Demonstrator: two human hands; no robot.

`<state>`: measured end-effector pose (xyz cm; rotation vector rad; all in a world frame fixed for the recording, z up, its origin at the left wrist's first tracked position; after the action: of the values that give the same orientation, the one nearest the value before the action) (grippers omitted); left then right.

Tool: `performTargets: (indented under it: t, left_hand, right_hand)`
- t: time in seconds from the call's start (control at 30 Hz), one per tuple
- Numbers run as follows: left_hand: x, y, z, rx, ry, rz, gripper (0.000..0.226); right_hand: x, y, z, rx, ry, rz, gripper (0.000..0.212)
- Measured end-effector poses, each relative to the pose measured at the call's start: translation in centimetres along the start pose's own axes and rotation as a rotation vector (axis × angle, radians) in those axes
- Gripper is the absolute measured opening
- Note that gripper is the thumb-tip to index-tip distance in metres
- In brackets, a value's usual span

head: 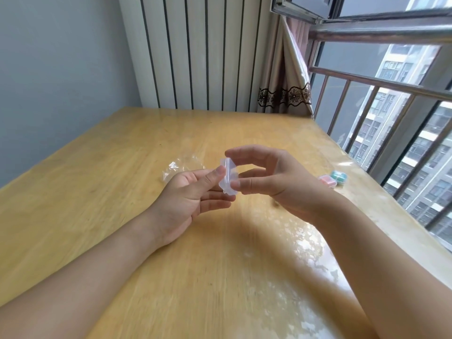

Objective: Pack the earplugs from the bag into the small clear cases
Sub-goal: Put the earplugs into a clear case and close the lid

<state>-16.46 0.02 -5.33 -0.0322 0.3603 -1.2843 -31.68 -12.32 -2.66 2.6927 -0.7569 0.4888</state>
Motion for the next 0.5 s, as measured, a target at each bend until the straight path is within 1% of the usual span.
performTargets:
  t: [0.1,0.2,0.27,0.33,0.4,0.5]
  left_hand:
    - [0.1,-0.1,0.0,-0.021,0.024,-0.007,0.047]
    - [0.1,-0.1,-0.3,-0.089,0.039,-0.033,0.045]
    - [0.2,-0.1,-0.4,-0.025,-0.015,-0.012,0.048]
    - [0.2,-0.1,-0.6,0.054,-0.102,0.059,0.055]
    - [0.3,-0.1,-0.8,0.077,-0.166,0.126,0.055]
    - [0.4,-0.3,-1.2,0.081,-0.211,0.142,0.052]
  right_hand:
    - [0.0,0.0,0.0,-0.041,0.010,0.039,0.037]
    - [0.0,-0.1,0.1,0.010,-0.070,0.015,0.031]
    - [0.0,-0.5,0.3,0.110,-0.162,0.019,0.024]
    - [-0.1,-0.9,0.4,0.259,-0.249,0.036,0.016]
    - [-0.2,-1.1,0.5,0.346,-0.309,0.031,0.017]
    - [-0.3,-1.0,0.7,0.391,-0.347,-0.005,0.022]
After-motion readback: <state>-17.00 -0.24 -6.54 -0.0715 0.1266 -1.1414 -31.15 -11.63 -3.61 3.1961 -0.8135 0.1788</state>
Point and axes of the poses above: each hand's wrist, its own x-axis towards the middle knuckle, its own y-axis out of the back of the hand, z = x × y, the point moved 1 cm from there along x, towards the middle knuckle, and after that the axes turned 15 degrees about y, right-handed, at the moved point
